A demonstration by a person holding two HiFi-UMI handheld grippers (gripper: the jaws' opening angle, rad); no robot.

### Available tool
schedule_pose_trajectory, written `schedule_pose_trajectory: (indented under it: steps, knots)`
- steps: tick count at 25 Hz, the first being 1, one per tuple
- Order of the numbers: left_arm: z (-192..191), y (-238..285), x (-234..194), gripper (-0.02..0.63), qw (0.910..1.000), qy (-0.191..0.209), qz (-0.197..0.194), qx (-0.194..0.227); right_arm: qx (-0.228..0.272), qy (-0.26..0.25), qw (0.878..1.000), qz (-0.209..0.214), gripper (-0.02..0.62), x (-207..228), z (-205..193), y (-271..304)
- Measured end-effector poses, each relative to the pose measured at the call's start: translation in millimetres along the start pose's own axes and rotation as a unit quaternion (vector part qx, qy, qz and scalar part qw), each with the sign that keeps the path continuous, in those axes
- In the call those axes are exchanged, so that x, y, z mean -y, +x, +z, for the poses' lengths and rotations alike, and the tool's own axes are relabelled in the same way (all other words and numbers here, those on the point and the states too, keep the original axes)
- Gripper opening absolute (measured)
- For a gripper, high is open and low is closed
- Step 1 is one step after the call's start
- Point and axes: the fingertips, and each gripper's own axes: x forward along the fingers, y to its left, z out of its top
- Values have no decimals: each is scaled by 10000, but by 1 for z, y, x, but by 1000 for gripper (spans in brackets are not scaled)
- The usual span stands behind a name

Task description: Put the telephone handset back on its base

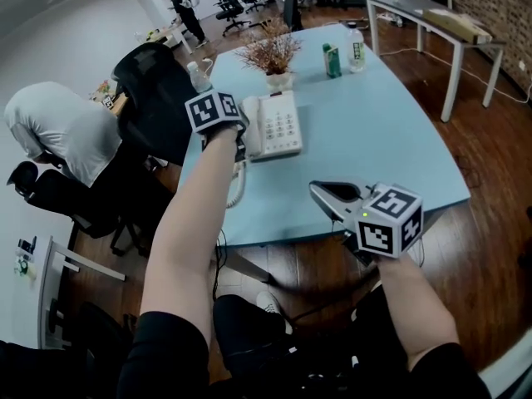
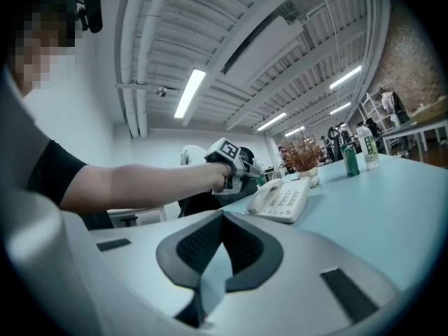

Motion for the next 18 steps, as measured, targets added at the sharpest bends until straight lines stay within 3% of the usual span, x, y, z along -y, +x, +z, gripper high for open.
schedule_pose_trajectory:
  steps: [1, 7, 14, 18]
  knots:
    - [1, -9, 5, 0, 9999, 56, -141, 70, -21, 10, 10000, -36, 14, -1, 0, 0]
    - [-21, -85, 25, 0, 9952, 640, -710, 214, 91, 120, 9999, 31, 14, -26, 5, -7]
    - [-82, -206, 49, 0, 9824, 605, -1729, 366, 18, 37, 9998, 175, 14, -61, 6, -14]
    - [-131, -266, 52, 0, 9792, 497, -1926, 401, -98, 103, 9994, 324, 12, -77, -9, -20]
